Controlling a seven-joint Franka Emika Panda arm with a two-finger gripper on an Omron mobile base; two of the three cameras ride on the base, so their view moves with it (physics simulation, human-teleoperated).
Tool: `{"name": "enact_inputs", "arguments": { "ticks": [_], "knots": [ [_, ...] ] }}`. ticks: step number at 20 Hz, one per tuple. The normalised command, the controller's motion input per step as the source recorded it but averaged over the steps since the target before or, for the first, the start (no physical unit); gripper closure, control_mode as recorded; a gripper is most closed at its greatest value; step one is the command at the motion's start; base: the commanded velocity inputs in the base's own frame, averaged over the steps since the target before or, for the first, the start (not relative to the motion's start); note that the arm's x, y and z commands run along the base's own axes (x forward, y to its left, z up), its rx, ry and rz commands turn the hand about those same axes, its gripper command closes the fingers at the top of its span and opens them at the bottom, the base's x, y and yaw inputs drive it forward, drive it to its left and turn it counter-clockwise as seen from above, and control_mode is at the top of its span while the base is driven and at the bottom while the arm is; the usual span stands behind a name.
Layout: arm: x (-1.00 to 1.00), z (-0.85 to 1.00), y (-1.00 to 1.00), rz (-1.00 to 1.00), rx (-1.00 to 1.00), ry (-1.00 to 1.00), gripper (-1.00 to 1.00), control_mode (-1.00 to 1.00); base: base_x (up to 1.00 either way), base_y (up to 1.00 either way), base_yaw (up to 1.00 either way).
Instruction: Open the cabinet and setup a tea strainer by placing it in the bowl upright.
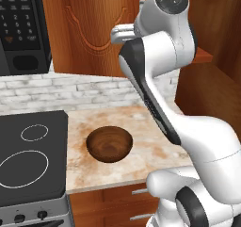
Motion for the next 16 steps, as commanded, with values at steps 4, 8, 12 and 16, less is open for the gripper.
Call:
{"name": "enact_inputs", "arguments": {
  "ticks": [4,8,12,16],
  "knots": [
    [-0.99,0.13,0.52,-0.04,0.00,0.00,1.00,-1.00,0.00,0.00,0.00],
    [-0.77,0.02,0.17,-0.02,0.00,0.00,1.00,-1.00,0.00,0.00,0.00],
    [-0.41,0.00,0.00,0.00,0.00,0.00,-1.00,-1.00,0.00,0.00,0.00],
    [-0.14,-0.02,-0.03,0.00,0.00,0.00,-1.00,-1.00,0.00,0.00,0.00]
  ]
}}
